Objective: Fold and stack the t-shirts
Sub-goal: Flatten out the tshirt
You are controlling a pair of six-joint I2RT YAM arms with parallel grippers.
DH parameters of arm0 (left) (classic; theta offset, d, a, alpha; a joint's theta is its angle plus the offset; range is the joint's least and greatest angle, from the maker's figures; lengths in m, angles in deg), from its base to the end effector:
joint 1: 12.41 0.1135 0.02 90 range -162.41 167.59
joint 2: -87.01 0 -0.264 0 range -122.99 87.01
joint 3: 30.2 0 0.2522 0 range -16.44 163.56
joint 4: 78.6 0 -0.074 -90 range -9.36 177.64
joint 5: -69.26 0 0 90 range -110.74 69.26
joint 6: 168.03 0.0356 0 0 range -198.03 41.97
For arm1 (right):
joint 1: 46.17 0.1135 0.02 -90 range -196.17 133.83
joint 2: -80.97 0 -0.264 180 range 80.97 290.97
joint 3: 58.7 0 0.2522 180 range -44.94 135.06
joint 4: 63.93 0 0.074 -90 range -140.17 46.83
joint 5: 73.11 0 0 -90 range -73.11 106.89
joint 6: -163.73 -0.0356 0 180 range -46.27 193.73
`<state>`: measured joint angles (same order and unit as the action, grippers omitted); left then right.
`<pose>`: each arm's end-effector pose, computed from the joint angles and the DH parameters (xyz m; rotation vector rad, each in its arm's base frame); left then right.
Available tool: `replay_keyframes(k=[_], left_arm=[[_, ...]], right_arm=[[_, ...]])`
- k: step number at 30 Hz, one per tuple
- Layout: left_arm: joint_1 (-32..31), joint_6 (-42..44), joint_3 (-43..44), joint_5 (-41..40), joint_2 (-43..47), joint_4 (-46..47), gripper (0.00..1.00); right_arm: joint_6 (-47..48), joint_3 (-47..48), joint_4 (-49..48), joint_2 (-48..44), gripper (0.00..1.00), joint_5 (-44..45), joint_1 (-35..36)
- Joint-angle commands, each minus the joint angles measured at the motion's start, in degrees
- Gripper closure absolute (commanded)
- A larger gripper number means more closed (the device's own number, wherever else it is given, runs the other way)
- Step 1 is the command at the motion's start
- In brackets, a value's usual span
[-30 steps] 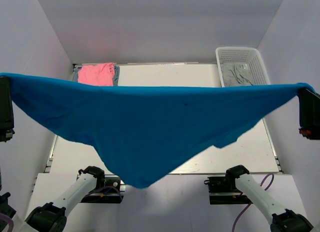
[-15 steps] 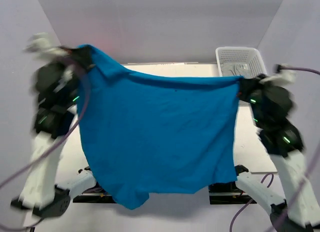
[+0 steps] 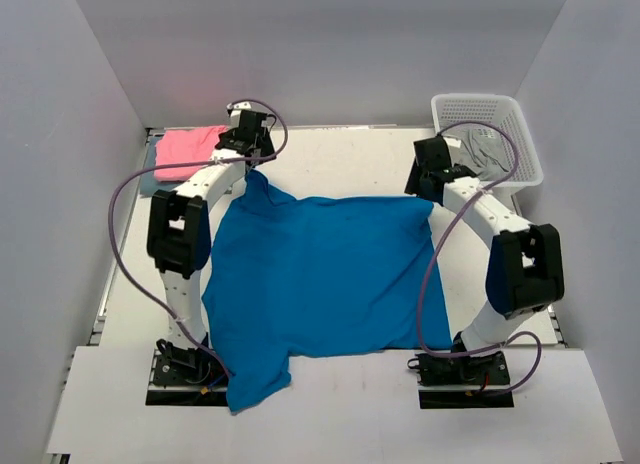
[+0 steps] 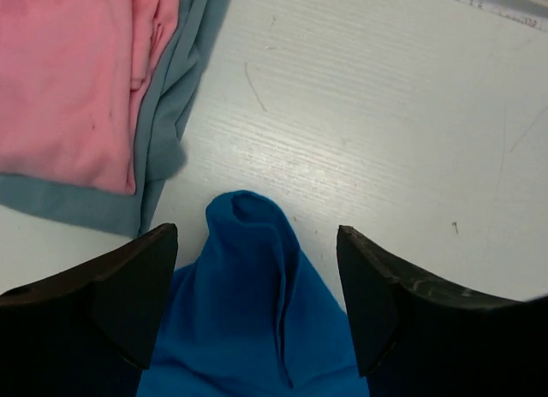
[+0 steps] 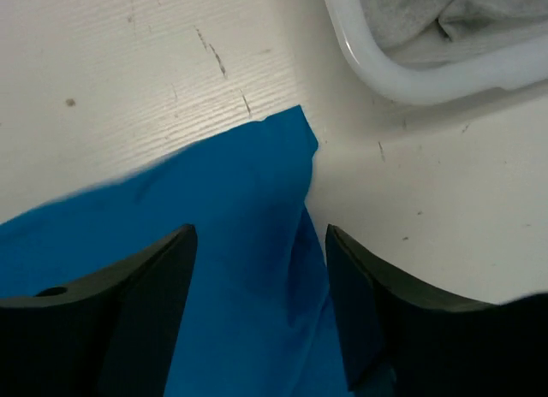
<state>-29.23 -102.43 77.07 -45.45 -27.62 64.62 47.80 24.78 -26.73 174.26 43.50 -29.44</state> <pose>0.4412 -0.1178 0.2471 -0.3566 2.2305 0.1262 0.3454 0.0872 0.2567 0.3945 2.2556 -0.1756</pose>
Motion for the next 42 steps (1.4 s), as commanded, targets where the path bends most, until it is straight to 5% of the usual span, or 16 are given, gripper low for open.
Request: replay_keyframes(k=[1,3,4,5,13,18,31,42], left_arm=[[0.6,0.2,9.9,-1.6,0.3,-7.3,0.15],[0.6,0.2,8.5,-0.5,1.4,-7.3,0.09],[0.6,0.2,7.1,0.7,4.3,-5.9,0.08],[0.6,0.2,3.3,1.3,6.2,-5.1,0.00],[-0.8,-4.9,-23.8,7.5,27.9,-1.1,0.00],[-0.8,-5.5,-38.2,12.6,33.2,9.1,0.00],[0.5,-6.7,-30.3,11.9,9.8,7.1,0.00],[0.5,-8.5,-18.9,6.9,-0.4,3.5,0.00]], right_arm=[[1.3,6.6,0.0,0.0,0.30,-0.6,-0.3],[2.3,4.6,-1.5,-1.6,0.11,-2.3,-0.3],[2.3,3.1,-1.7,-3.9,0.10,-2.6,-0.3],[2.2,2.0,-2.6,-4.5,0.10,-4.5,-0.3],[1.3,-14.8,-5.5,-11.6,0.10,-16.7,0.1],[0.9,-15.5,-6.5,-7.2,0.10,-19.0,0.1],[-2.9,-11.1,-7.2,8.7,0.10,-15.3,-2.7],[-2.7,-11.4,-7.7,9.5,0.10,-17.6,-8.0]])
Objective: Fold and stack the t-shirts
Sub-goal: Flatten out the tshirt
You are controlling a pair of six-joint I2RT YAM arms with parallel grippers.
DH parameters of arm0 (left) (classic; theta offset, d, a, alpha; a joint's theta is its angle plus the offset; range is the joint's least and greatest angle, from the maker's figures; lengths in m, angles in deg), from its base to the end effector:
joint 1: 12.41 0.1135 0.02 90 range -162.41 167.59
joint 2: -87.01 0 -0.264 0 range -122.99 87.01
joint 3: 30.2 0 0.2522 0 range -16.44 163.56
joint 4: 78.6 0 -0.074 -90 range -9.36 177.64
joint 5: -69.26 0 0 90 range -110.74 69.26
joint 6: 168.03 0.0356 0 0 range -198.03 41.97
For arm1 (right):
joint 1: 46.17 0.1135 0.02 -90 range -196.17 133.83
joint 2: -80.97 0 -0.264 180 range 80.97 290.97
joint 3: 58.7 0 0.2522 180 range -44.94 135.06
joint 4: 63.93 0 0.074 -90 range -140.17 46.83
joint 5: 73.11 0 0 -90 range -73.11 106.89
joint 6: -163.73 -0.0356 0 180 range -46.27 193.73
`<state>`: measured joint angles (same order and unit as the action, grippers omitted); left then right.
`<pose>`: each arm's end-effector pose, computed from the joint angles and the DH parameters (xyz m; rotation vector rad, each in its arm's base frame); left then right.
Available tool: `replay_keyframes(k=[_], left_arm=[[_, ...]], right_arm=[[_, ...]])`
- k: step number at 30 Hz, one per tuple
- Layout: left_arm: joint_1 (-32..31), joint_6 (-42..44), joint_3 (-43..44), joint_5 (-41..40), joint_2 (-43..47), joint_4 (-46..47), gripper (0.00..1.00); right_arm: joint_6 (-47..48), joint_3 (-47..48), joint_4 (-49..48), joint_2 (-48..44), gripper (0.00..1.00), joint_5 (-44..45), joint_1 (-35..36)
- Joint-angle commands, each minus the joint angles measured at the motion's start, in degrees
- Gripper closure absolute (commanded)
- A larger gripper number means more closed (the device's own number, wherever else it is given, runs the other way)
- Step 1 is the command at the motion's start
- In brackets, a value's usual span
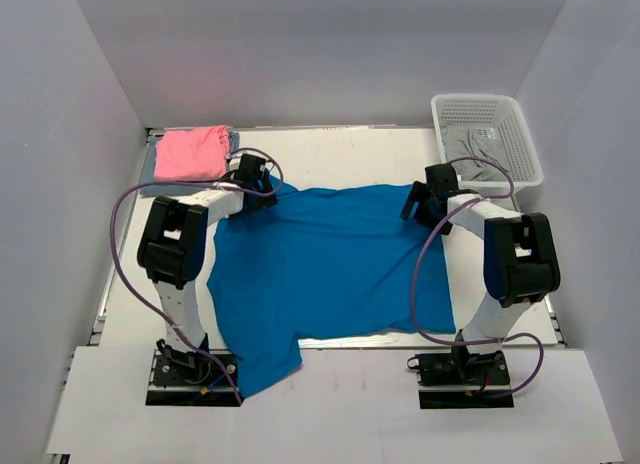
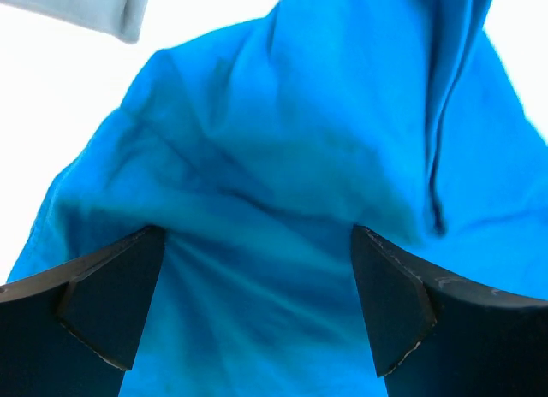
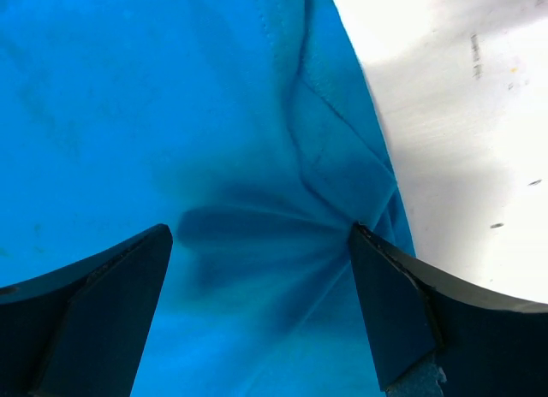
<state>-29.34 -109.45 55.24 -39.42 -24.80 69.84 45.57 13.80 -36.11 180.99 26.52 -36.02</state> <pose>0.3872 -0.1059 0.1553 -0.4328 2.4669 0.0809 0.3472 0.0561 0.1672 0.4592 2.4753 0.0574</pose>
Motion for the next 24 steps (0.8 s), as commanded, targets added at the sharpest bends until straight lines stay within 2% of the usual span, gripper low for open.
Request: replay_keyframes(k=[1,7,13,17,20,22,24], left_arm=[[0.6,0.2,6.9,1.4,-6.1,-3.1,0.00],[1.1,4.2,21.3,1.4,-15.4,-7.2,0.00],[2.2,8.5,27.5,1.4,-17.0,-6.7,0.00],[3.3,9.1,36.2,4.9,-18.4,-10.7,0.00],[3.3,10.6,37.1,7.0,-15.8,-10.4,0.00],[2.8,11.9,35.3,10.5,-11.4,-7.3,0.00],[2.8,11.9,35.3,10.5,-7.6,-8.2,0.00]], right_arm=[[0.1,0.2,1.1,3.1,0.10,-1.3,-1.6],[4.5,5.6,-0.5,4.7,0.10,-0.5,-2.0],[7.3,13.7,-2.6,8.0,0.10,-4.3,-1.5],[9.6,21.7,1.9,10.6,0.10,-6.0,-1.1],[10.3,19.3,1.8,6.9,0.10,-7.3,-0.5],[10.0,16.5,0.8,2.0,0.10,-8.8,-0.4],[9.1,12.3,1.1,-0.5,0.10,-11.1,-0.2]])
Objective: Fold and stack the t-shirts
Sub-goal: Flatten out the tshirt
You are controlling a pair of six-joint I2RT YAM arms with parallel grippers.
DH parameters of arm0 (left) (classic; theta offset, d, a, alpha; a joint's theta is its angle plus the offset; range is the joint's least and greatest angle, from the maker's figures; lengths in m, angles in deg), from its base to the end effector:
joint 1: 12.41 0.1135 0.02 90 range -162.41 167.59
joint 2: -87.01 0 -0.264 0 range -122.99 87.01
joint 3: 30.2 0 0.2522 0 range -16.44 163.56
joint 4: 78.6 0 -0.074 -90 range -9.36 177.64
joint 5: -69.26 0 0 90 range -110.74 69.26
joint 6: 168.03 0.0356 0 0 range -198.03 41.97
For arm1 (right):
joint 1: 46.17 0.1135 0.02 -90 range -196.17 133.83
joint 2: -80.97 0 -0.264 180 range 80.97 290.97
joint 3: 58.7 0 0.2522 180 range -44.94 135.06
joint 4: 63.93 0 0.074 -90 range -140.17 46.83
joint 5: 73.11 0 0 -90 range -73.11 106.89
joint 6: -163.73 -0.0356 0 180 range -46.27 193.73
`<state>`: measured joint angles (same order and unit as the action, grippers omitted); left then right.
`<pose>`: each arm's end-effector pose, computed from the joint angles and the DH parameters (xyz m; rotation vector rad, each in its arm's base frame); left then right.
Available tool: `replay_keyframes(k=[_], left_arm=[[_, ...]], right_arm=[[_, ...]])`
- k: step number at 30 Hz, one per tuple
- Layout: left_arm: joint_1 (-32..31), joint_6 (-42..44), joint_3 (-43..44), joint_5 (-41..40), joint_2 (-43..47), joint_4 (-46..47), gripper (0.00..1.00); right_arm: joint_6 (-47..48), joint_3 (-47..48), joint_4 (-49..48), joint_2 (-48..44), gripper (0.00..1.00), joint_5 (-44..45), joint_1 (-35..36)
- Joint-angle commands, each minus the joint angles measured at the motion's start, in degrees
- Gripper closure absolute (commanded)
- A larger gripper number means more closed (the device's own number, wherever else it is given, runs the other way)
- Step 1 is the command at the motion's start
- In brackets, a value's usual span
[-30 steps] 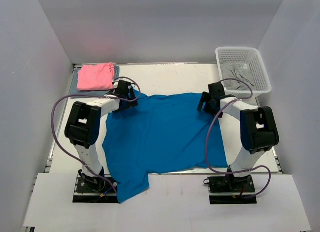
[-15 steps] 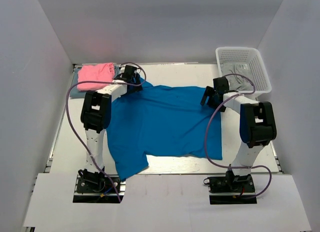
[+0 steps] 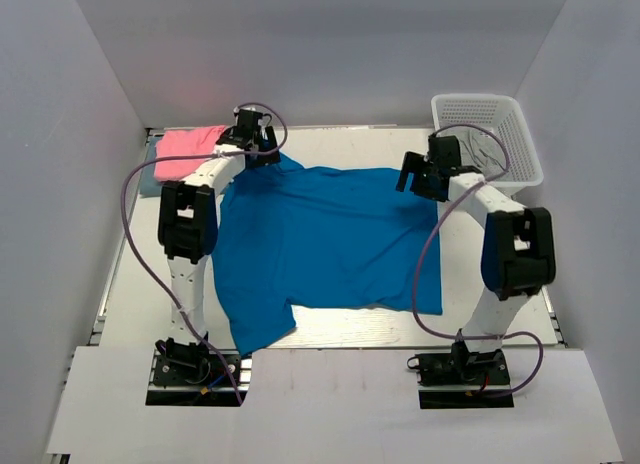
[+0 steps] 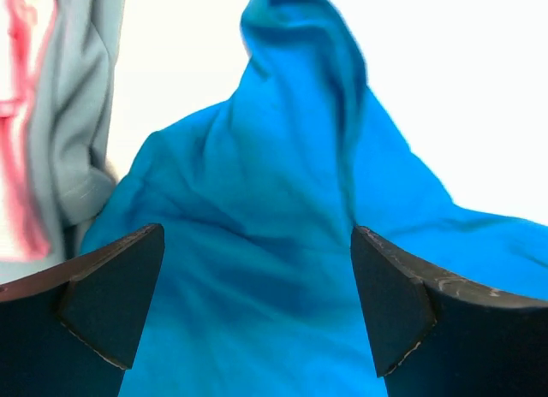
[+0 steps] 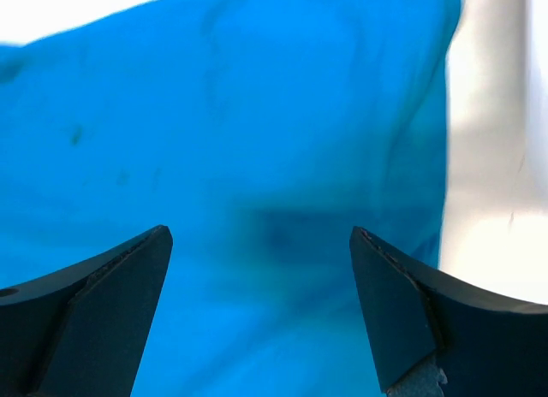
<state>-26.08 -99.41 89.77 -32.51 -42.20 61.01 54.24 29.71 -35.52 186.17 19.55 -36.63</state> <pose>0.4937 -0.1126 0.1946 -0.2533 2.3995 -0.0299 0.4025 0.0660 0.2177 0.2278 2.3558 0.1913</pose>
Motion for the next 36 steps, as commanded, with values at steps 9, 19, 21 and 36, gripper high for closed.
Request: replay_keyframes(k=[9,19,21,36], left_arm=[[-1.7,-9.0,-39.7,2.6,41.7,3.0,0.00],[-1.7,-16.3,-68.3,6.1,54.2,11.4,0.00],[-1.7,-17.0,-68.3,4.3,51.4,9.9,0.00],[-1.9,-16.2,-67.6,7.4,50.6,6.2,0.00]], right_arm=[[-8.4,-30.8,-0.9,-26.4,0.10,-11.3,2.0],[-11.6,-41.0,0.1,-30.4,0.10,-4.2,1.2],[-12.7,-41.2,0.7,-29.8,0.10,0.1,0.7],[-7.2,-40.1,-1.1,-32.5,0.10,-2.0,-1.9]])
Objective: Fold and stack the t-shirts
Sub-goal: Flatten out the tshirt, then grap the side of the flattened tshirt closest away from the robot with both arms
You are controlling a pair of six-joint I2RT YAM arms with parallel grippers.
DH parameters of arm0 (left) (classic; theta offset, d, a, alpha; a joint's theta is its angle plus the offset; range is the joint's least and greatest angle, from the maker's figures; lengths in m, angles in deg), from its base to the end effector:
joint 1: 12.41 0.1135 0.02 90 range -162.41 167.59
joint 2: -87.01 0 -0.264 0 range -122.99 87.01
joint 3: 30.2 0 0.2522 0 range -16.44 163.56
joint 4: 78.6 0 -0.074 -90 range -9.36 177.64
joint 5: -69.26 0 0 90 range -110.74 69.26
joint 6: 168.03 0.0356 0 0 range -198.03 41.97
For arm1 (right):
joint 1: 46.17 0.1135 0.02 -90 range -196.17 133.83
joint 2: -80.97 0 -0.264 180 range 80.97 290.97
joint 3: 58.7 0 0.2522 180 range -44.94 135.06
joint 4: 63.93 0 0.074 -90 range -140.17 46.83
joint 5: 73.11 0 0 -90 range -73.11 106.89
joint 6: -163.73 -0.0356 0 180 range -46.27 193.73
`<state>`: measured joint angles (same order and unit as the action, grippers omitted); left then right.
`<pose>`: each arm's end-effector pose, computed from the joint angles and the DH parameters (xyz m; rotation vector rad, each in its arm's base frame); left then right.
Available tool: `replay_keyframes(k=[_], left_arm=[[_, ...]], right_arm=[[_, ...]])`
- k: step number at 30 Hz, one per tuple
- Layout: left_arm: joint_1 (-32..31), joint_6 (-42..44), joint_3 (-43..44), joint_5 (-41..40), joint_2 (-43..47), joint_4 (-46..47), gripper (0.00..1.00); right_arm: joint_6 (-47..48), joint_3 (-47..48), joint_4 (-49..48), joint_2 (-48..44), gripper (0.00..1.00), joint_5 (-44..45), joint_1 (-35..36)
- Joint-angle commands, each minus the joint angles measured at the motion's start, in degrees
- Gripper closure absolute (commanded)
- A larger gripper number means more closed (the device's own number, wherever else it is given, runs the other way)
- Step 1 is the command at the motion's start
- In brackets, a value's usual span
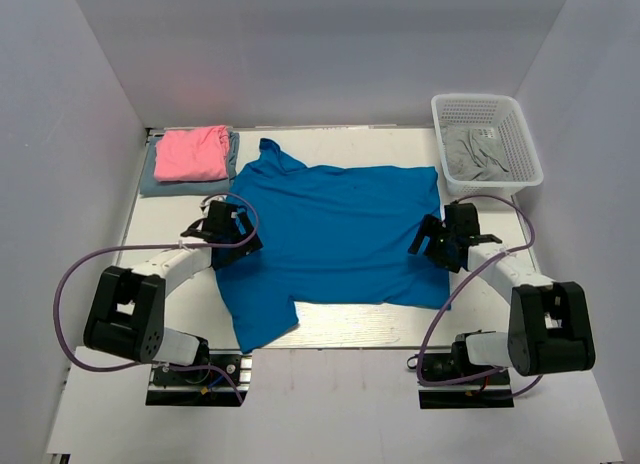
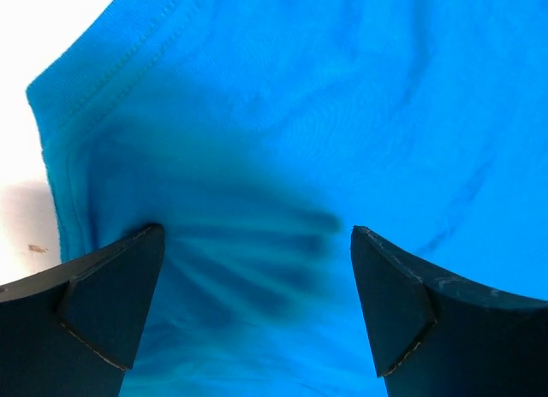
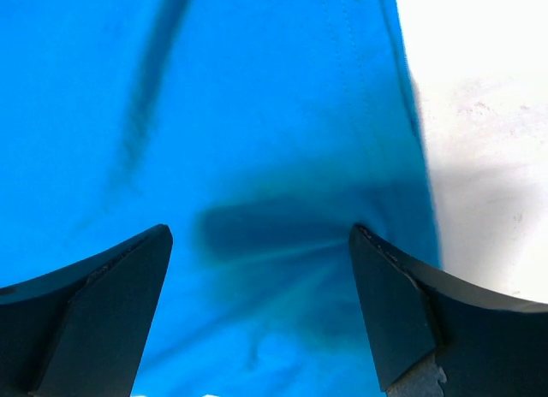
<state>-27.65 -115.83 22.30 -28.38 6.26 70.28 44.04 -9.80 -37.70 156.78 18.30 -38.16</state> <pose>0.2477 -0.0626 0.1607 -0.5553 2.5412 -0.1626 0.2436 0.0334 0.1676 0.4830 2.4676 0.2414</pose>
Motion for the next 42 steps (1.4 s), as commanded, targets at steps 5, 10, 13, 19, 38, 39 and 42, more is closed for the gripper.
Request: replay_keyframes(k=[5,10,13,19,38,39,42], left_arm=[[-0.3,0.2,5.1,3.8,10.2,-10.8,0.00],[-0.8,-3.7,4.6,6.2,18.3,-17.5,0.00],[-0.8,-5.1,5.4,7.7,21.0,-26.5,0.00],[-1.9,-5.0,2.5,13.4,25.1,-39.7,0.00],[-11.5,-14.7,-11.7,20.8,20.6,-39.1,0.12],[-11.5,-15.3,-11.7,20.1,20.1,-38.1,0.16],[-12.6,-15.9,-12.2,19.5,19.6,-36.5,0.31]], right_arm=[[3.9,1.3,5.7,-9.9,0.10,-3.9,-0.2],[1.8,0.0,8.7,-16.9,0.10,-1.8,-0.3],[1.6,-2.4,9.2,-20.7,0.10,-1.9,-0.5],[3.6,-1.7,11.8,-18.1,0.10,-0.3,-0.5],[4.6,-2.9,7.3,-13.9,0.10,-4.0,-0.6],[4.3,-2.9,7.4,-14.3,0.10,-3.7,-0.5],[4.3,-3.1,7.4,-14.9,0.10,-3.0,-0.6]])
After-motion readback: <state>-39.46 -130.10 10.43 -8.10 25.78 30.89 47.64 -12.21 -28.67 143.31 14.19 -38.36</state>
